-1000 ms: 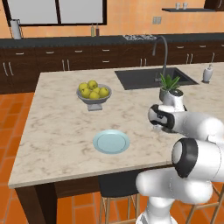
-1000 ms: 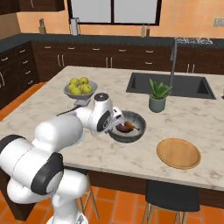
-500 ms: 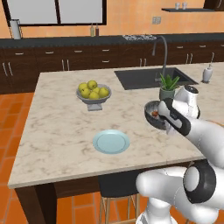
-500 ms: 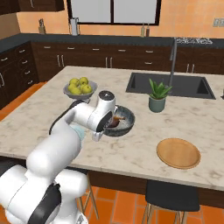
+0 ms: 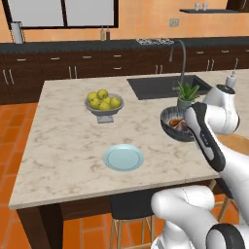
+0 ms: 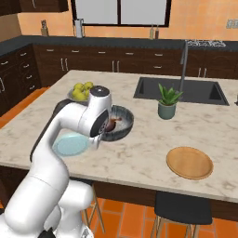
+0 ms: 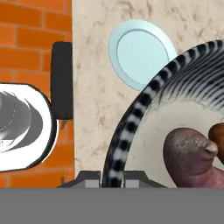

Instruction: Pick the chicken drumstick and potato from their plates and place them in the bowl. Then put the bowl in the fridge.

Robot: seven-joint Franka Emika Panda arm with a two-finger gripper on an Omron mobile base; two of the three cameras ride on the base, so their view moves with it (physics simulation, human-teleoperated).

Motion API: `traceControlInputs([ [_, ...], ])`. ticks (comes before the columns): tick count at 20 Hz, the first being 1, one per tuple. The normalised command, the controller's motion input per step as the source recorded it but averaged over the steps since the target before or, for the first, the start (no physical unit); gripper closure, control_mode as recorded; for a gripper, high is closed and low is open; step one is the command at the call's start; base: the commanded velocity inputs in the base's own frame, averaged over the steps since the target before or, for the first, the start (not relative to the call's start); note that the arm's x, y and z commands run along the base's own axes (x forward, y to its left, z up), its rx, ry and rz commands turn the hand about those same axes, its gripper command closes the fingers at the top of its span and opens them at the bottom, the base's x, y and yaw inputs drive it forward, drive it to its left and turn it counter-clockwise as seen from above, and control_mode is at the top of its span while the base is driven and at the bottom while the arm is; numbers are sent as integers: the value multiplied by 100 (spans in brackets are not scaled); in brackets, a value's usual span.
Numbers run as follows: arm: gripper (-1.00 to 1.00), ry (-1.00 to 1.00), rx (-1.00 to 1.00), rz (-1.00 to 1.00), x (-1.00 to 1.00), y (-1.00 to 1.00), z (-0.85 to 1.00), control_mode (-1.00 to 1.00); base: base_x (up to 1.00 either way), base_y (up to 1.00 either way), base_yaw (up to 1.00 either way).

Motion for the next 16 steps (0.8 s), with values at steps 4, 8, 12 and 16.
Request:
traceControlInputs([
  [4,100,-5,0,9,-95,8,42,-100,0,0,0],
  [8,100,-8,0,10,-66,19,32,-100,0,0,0],
  [12,100,0,0,2,-7,9,8,100,-40,5,6],
  [16,100,0,0,0,0,0,0,100,-100,-45,-13],
])
